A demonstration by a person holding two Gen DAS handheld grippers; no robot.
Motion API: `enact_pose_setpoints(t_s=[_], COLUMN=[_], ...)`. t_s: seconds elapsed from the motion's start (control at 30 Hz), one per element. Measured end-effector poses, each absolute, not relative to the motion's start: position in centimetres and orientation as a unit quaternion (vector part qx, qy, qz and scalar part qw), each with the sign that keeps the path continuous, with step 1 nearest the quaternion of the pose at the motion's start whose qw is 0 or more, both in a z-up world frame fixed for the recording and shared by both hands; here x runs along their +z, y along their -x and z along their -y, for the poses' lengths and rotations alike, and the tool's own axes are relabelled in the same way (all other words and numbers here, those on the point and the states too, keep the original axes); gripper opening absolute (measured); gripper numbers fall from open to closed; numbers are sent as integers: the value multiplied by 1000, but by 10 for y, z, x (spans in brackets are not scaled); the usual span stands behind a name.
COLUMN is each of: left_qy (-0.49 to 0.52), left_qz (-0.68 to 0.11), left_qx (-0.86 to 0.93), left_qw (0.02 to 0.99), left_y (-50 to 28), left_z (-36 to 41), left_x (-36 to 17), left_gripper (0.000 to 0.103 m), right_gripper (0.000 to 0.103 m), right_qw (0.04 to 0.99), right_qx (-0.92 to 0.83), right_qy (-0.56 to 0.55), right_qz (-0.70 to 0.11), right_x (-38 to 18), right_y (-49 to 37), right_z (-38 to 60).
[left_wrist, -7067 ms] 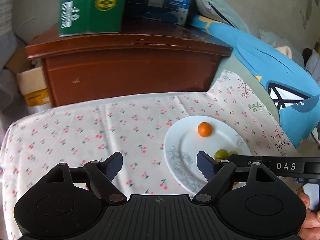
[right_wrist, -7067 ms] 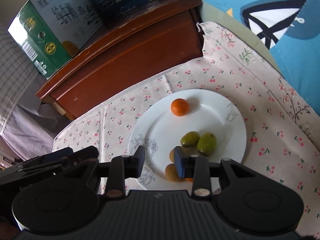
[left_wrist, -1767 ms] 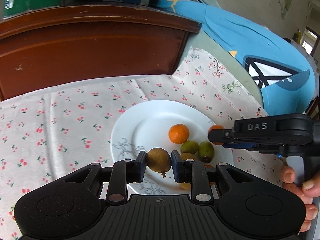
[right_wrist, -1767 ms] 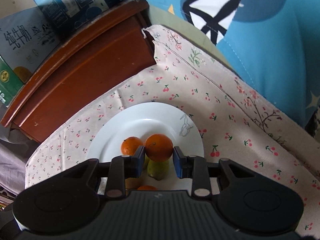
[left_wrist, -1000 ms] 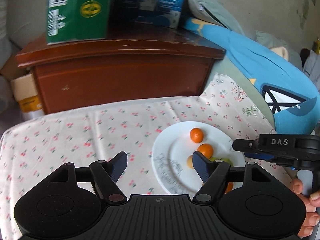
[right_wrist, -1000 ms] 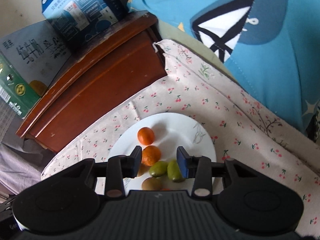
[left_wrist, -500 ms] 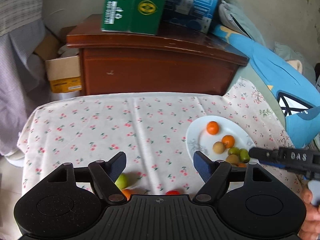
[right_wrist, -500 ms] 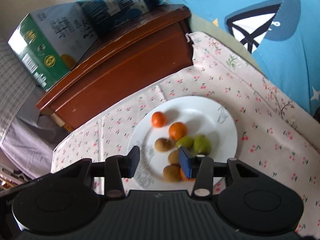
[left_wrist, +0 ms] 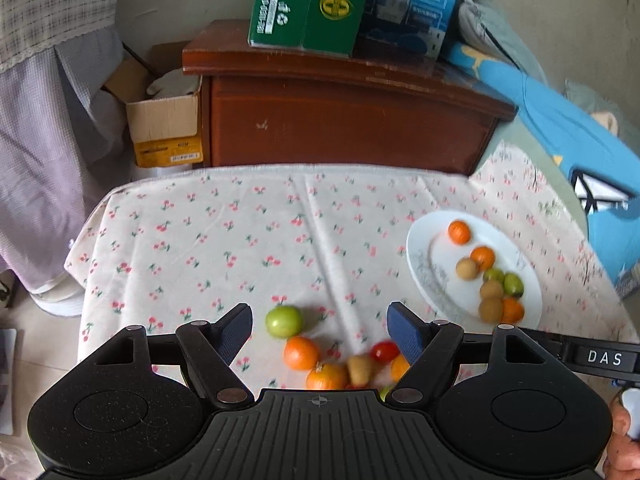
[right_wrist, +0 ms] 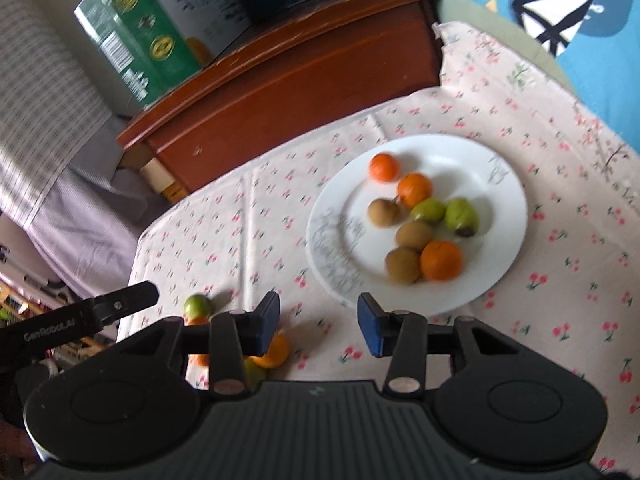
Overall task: Organize fruits
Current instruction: 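Move both open tools back to the fruit pile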
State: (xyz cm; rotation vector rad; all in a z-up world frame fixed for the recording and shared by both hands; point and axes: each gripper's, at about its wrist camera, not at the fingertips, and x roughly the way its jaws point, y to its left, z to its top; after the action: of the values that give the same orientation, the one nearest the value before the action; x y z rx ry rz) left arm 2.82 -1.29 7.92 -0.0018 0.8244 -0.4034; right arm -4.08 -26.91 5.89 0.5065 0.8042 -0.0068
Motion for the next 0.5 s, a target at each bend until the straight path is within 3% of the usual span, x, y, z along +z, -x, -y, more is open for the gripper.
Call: enact_pose_setpoints(t_s=[0.5], left_qy=[-60], left_qz=[-428], left_qx=[-212], left_qw=[876], left_y=[-1], left_z=[10], left_x=[46], left_gripper=[75], right_gripper=[44], right_qw=[884], right_qx=[56], right_qy=[-207], right_qz=[-416], right_x=[30], right_y=[29], right_z=[230])
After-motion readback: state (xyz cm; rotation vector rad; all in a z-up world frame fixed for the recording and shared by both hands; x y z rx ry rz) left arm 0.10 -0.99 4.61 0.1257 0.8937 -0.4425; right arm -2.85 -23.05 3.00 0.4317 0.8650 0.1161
